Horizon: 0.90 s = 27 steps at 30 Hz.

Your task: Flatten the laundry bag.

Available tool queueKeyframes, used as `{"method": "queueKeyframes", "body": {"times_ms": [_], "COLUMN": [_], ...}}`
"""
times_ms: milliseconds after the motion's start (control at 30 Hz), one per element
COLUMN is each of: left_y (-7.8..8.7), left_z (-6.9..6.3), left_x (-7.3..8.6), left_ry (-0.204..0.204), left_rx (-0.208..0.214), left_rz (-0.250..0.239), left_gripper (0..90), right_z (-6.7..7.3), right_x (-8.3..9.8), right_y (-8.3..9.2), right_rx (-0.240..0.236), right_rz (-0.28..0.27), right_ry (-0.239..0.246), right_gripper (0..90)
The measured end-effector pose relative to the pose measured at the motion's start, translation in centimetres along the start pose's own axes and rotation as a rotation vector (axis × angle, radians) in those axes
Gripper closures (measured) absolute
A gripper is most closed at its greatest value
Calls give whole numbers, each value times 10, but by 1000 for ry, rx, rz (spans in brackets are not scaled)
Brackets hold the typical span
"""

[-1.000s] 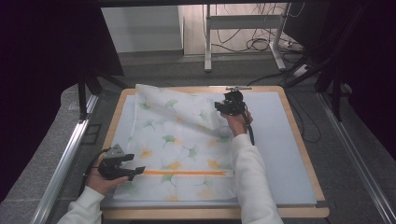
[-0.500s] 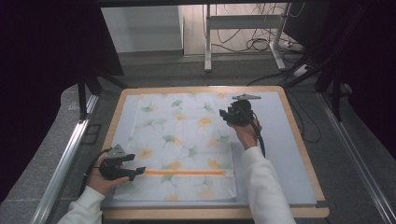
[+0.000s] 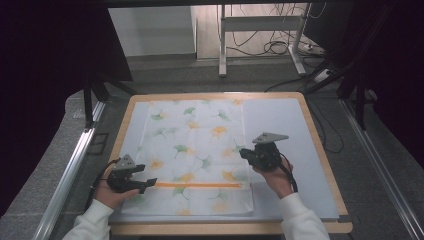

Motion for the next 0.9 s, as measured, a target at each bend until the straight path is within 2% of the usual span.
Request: {"method": "queueKeyframes", "body": {"times_ms": [167, 300, 400, 500, 733, 900], "left_y": [0, 0, -1, -2, -8, -10], "left_z": [-1, -2, -4, -9, -23, -30], "left_x": [-1, -2, -2, -4, -11, -13], "left_ry": [-2, 2, -3, -10, -30, -38], "left_rx": [-1, -2, -5, -1, 15, 17], "left_rz": [-3, -11, -10, -13, -4, 4], "left_gripper": [247, 243, 242, 240, 240, 240], "right_z": [13, 30, 45, 53, 52, 53], "right_x": [27, 47, 53, 57, 63, 62], "right_y": [8, 8, 11, 12, 10, 11], "right_rx": [-38, -70, -95, -105, -93, -89], "right_rz": [33, 80, 89, 91, 111, 103], "right_ry": [-6, 10, 31, 42, 41, 44], "right_gripper": [889, 889, 889, 889, 889, 889]}}
Point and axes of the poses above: each handheld gripper's, and its own axes: y roughly backward along the jaws, x roughly out of its underside, z roughly to its left, the point moved 6 cm from there along -y, roughly forward along the jaws, and after that the axes turned 1 degree about x, right-handed, at the moved point
